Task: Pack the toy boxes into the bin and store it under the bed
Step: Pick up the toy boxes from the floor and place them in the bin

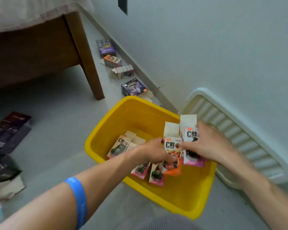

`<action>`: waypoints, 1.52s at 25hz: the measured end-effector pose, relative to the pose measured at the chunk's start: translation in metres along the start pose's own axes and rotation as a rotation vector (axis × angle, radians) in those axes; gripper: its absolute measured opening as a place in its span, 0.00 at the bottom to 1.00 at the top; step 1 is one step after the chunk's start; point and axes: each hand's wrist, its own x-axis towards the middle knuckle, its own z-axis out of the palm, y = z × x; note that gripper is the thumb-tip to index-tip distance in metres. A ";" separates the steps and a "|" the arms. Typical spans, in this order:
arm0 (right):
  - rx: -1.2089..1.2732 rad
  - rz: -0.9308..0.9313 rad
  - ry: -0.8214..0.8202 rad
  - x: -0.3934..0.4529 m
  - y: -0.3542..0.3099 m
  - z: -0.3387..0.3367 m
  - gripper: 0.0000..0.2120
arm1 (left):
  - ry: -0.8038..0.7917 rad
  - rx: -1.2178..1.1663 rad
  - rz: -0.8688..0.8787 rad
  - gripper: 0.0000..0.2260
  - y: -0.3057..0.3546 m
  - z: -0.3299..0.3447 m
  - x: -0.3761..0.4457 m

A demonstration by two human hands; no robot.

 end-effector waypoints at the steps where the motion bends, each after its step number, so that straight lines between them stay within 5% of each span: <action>1: -0.033 -0.007 0.027 0.002 0.011 0.000 0.23 | -0.033 0.008 0.001 0.18 -0.002 0.018 0.012; 6: -0.194 -0.074 0.067 0.015 0.027 0.003 0.20 | -0.112 0.355 0.024 0.16 -0.030 0.052 0.041; 13: -0.203 -0.092 0.015 0.021 0.024 0.024 0.20 | 0.049 0.718 0.163 0.16 -0.037 0.063 0.050; 16: -0.218 -0.111 0.035 0.021 0.026 0.029 0.22 | 0.042 0.933 0.177 0.37 -0.032 0.059 0.052; 19: -0.246 -0.139 0.035 0.023 0.029 0.035 0.22 | -0.083 1.086 0.127 0.35 -0.034 0.052 0.052; 25: -0.317 -0.158 -0.058 0.033 0.027 0.058 0.26 | 0.006 1.074 0.093 0.31 -0.045 0.035 0.054; 30: -0.397 -0.162 -0.144 0.041 0.004 0.075 0.31 | -0.100 0.976 0.052 0.34 -0.059 0.010 0.054; 35: -0.353 -0.325 -0.149 0.073 -0.045 0.088 0.35 | 0.179 1.053 -0.134 0.34 -0.080 -0.045 0.043; 38: -0.275 -0.413 -0.061 0.097 -0.075 0.103 0.42 | 0.054 1.017 -0.181 0.35 -0.092 -0.059 0.037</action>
